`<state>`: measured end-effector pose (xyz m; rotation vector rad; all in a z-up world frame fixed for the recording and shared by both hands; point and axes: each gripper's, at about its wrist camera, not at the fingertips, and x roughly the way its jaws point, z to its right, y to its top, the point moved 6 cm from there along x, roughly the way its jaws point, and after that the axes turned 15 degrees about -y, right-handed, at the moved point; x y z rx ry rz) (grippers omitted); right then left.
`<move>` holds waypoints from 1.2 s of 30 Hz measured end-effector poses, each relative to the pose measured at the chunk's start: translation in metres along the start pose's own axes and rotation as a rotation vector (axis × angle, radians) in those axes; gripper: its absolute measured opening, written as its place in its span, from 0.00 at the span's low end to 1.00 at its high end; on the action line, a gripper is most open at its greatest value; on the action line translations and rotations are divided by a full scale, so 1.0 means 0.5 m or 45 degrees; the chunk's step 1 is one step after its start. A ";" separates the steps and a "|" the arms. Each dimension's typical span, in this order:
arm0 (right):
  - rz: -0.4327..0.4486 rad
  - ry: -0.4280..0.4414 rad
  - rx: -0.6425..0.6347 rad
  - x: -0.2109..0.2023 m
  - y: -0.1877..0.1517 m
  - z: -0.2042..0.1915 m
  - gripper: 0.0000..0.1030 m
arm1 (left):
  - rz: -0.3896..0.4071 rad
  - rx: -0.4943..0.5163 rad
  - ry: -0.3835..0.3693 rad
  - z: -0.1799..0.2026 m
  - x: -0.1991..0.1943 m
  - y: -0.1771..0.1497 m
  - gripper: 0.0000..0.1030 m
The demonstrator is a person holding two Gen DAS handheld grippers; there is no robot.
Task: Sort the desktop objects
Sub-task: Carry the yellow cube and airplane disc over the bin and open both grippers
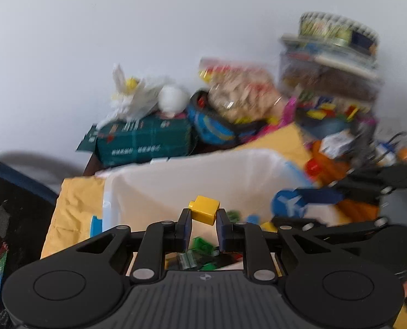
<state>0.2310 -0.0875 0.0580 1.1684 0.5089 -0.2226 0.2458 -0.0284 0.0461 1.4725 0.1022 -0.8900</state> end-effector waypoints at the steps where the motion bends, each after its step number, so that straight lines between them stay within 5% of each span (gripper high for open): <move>1: -0.018 -0.005 -0.005 0.018 0.000 -0.003 0.41 | -0.023 0.000 0.021 -0.011 0.019 -0.007 0.21; 5: -0.095 -0.007 0.038 0.060 -0.017 0.002 0.41 | -0.103 -0.029 0.064 -0.040 0.080 -0.036 0.23; 9: -0.157 -0.021 0.056 0.081 -0.031 0.001 0.45 | -0.109 -0.092 0.073 -0.055 0.073 -0.049 0.51; 15: -0.139 -0.029 0.034 0.061 -0.021 0.002 0.46 | -0.076 -0.024 0.146 -0.048 0.023 -0.023 0.63; 22: -0.151 -0.017 0.086 0.051 0.010 0.034 0.47 | 0.165 0.132 0.391 0.000 -0.083 0.036 0.81; 25: -0.134 0.003 0.076 0.037 0.022 0.044 0.58 | 0.206 0.152 0.475 0.025 -0.105 0.053 0.85; 29: -0.148 0.029 0.039 0.030 0.035 0.048 0.67 | 0.016 0.137 0.323 0.039 -0.075 0.065 0.85; 36: -0.288 0.000 -0.036 0.066 0.039 0.056 0.85 | -0.081 0.092 0.367 0.018 -0.037 0.082 0.85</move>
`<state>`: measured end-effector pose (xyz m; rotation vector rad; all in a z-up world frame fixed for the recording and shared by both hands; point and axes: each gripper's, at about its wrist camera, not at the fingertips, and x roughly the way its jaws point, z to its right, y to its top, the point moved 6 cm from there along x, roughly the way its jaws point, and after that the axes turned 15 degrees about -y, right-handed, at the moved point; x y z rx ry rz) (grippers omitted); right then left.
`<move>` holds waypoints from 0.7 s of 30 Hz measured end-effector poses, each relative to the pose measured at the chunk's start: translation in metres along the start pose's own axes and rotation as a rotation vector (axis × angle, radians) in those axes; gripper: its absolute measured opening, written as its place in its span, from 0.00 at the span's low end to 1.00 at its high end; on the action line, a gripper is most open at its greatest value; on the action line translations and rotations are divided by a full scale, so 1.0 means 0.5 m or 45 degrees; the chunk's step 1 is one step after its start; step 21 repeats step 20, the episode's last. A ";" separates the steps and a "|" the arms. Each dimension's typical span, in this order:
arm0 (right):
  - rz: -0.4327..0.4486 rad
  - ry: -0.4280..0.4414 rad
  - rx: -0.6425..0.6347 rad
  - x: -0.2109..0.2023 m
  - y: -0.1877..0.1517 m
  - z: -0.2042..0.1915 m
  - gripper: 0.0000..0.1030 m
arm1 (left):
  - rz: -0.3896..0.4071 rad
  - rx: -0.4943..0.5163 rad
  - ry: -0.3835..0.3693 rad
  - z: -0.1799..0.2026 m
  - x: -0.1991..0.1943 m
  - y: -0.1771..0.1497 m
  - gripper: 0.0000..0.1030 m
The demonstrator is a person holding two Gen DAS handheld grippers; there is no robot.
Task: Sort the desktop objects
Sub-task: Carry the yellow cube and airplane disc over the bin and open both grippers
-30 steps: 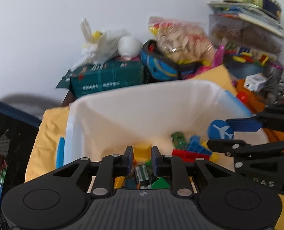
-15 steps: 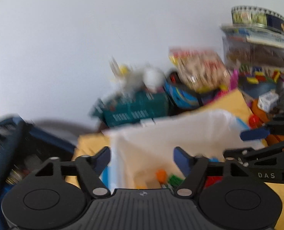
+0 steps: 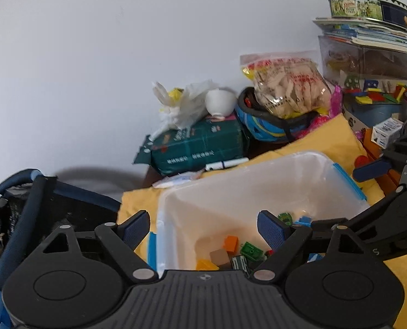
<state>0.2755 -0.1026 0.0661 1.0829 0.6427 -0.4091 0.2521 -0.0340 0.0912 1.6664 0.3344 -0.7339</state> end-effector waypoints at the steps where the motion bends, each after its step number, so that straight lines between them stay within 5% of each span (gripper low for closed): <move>1: -0.025 0.013 0.002 0.006 0.000 0.000 0.85 | -0.020 -0.009 0.003 -0.001 0.007 0.001 0.85; 10: -0.156 0.085 0.047 0.047 -0.030 -0.008 0.85 | -0.146 -0.092 0.033 -0.021 0.027 -0.030 0.85; 21: -0.127 0.077 0.059 0.039 -0.023 -0.001 0.87 | -0.123 -0.042 0.054 -0.010 0.021 -0.027 0.85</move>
